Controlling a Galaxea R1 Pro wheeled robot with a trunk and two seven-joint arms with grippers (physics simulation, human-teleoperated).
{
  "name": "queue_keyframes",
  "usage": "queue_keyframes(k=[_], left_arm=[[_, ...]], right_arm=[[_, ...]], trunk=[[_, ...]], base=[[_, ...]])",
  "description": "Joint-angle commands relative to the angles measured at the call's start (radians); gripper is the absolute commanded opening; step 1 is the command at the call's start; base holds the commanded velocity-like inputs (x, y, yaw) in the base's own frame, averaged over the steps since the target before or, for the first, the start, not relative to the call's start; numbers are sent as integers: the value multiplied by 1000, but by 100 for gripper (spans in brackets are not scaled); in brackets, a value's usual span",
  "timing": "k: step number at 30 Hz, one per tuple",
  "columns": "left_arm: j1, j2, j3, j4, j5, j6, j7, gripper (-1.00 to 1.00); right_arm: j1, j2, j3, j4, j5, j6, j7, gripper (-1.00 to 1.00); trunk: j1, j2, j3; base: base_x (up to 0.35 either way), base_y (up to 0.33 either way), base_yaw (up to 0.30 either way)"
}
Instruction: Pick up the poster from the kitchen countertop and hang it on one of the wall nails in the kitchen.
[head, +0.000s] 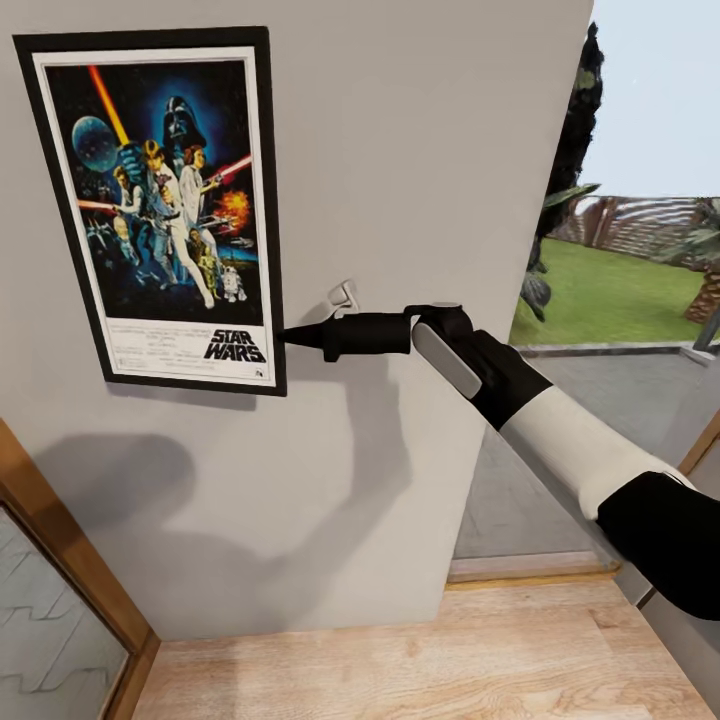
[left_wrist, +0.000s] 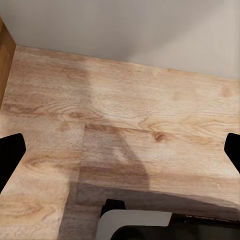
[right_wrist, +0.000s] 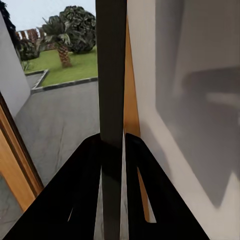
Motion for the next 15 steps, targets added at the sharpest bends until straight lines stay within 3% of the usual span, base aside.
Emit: queue_keyframes(k=[1,15], left_arm=[[0,0,2,-1,7,2,-7,100],[0,0,2,-1,7,1,-8,100]], right_arm=[[-1,0,1,1,-10,9,0,-100],[-1,1,1,-1,-10,9,0,-100]], trunk=[[1,-2,-2],[1,-2,-2]], base=[[0,0,0],[0,0,0]])
